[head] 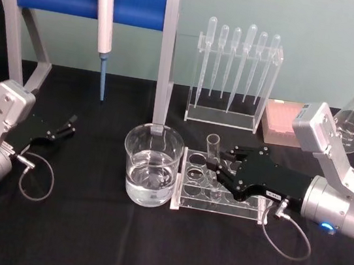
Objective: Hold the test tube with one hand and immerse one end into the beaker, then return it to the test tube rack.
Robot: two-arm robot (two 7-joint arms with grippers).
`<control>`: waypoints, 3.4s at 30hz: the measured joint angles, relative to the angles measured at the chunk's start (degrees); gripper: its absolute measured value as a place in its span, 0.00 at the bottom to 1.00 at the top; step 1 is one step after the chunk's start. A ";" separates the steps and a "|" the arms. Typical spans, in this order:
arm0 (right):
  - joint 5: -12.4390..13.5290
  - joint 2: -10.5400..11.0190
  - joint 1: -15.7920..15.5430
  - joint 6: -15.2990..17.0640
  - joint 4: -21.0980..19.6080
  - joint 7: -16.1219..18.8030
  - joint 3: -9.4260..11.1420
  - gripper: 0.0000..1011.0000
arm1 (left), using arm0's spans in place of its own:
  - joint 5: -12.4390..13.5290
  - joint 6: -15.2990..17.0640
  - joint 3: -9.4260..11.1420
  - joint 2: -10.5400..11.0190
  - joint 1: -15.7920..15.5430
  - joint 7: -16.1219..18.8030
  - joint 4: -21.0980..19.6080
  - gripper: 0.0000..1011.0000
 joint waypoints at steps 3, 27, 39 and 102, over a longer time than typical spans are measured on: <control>0.40 0.00 -0.19 0.01 0.00 -0.02 0.34 0.24 | 0.00 0.00 0.00 0.00 0.00 0.00 0.00 0.99; 11.09 2.92 1.22 4.74 -6.92 -1.33 5.55 0.24 | 0.00 0.00 0.00 0.00 0.00 0.00 0.00 0.99; 13.73 4.03 3.23 6.63 -8.17 -2.96 5.36 0.24 | 0.00 0.00 0.00 0.00 0.00 0.00 0.00 0.99; 14.02 4.13 3.48 6.65 -8.05 -3.19 5.10 0.24 | 0.00 0.00 0.00 0.00 0.00 0.00 0.00 0.99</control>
